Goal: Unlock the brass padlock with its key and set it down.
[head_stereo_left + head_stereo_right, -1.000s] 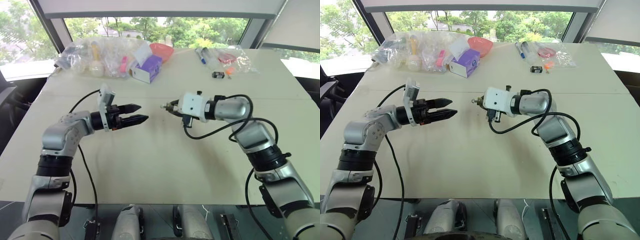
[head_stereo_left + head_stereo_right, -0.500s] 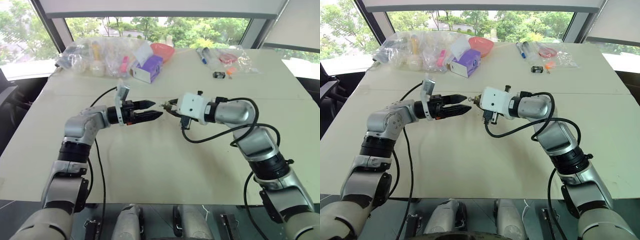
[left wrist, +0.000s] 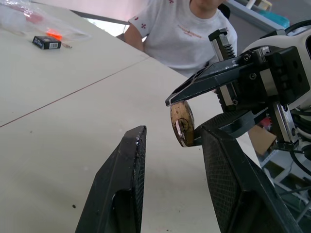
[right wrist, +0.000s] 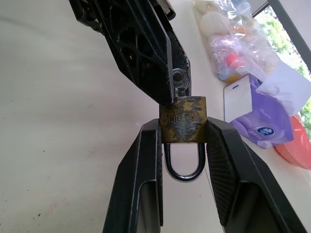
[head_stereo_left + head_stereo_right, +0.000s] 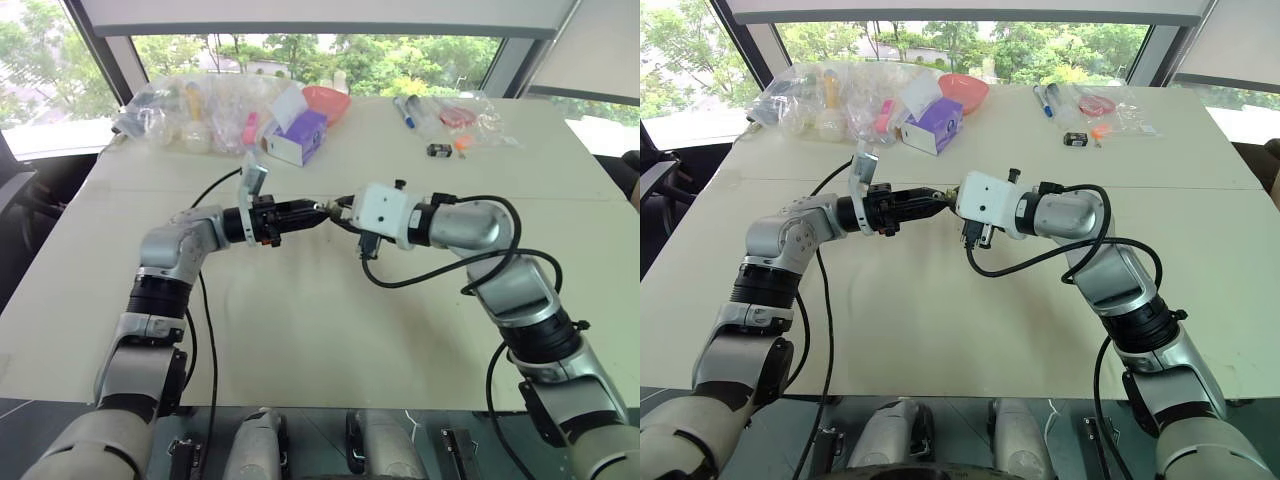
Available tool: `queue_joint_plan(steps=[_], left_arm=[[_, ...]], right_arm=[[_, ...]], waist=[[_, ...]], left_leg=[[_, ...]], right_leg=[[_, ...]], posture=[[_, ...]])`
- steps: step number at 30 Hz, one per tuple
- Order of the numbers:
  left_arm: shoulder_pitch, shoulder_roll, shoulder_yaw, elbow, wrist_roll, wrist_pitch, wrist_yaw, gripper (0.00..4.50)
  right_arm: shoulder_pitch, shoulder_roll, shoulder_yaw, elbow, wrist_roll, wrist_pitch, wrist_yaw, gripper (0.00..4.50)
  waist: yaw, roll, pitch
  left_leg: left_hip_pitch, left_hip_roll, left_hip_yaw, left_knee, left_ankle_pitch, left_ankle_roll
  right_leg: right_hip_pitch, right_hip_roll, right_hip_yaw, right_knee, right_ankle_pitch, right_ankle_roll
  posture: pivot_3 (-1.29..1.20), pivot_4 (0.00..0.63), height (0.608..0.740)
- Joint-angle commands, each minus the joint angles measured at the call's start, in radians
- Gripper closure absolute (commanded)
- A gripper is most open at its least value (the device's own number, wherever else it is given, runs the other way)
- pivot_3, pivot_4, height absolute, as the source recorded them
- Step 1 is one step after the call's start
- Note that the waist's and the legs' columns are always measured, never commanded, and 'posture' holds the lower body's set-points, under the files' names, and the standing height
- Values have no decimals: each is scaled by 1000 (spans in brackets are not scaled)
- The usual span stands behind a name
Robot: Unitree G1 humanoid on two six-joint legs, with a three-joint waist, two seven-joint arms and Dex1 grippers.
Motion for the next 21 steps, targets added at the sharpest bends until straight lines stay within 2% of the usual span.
queue_joint_plan(steps=[1, 2, 3, 12, 17, 21], left_arm=[[-28, 5, 24, -18, -7, -16, -6, 4000], [-28, 5, 24, -18, -6, -16, -7, 4372], [-28, 6, 22, -16, -2, -17, -8, 4477], [-21, 7, -5, -17, 43, -61, -7, 4477], [-15, 30, -98, -19, 206, -297, -22, 4477], [-20, 34, -123, 30, 292, -510, -22, 4477]], right_arm=[[-4, 4, -9, -47, 4, -7, -7, 3827], [-3, 5, -8, -48, 4, -6, -8, 3827], [-2, 5, -7, -49, 3, -6, -9, 3827], [7, 4, -2, -61, 8, 1, -3, 3827], [7, 4, 1, -62, 8, 3, 2, 3827], [6, 5, 0, -60, 6, 4, 2, 3827]], waist=[[1, 0, 0], [0, 0, 0], [0, 0, 0], [0, 0, 0], [0, 0, 0], [1, 0, 0]], left_leg=[[0, 0, 0, 0, 0, 0], [0, 0, 0, 0, 0, 0], [0, 0, 0, 0, 0, 0], [0, 0, 0, 0, 0, 0], [0, 0, 0, 0, 0, 0], [0, 0, 0, 0, 0, 0]], right_leg=[[0, 0, 0, 0, 0, 0], [0, 0, 0, 0, 0, 0], [0, 0, 0, 0, 0, 0], [0, 0, 0, 0, 0, 0], [0, 0, 0, 0, 0, 0], [0, 0, 0, 0, 0, 0]], posture=[[0, 150, 734], [0, 150, 734], [0, 150, 734], [0, 150, 734], [0, 150, 734], [0, 150, 734]])
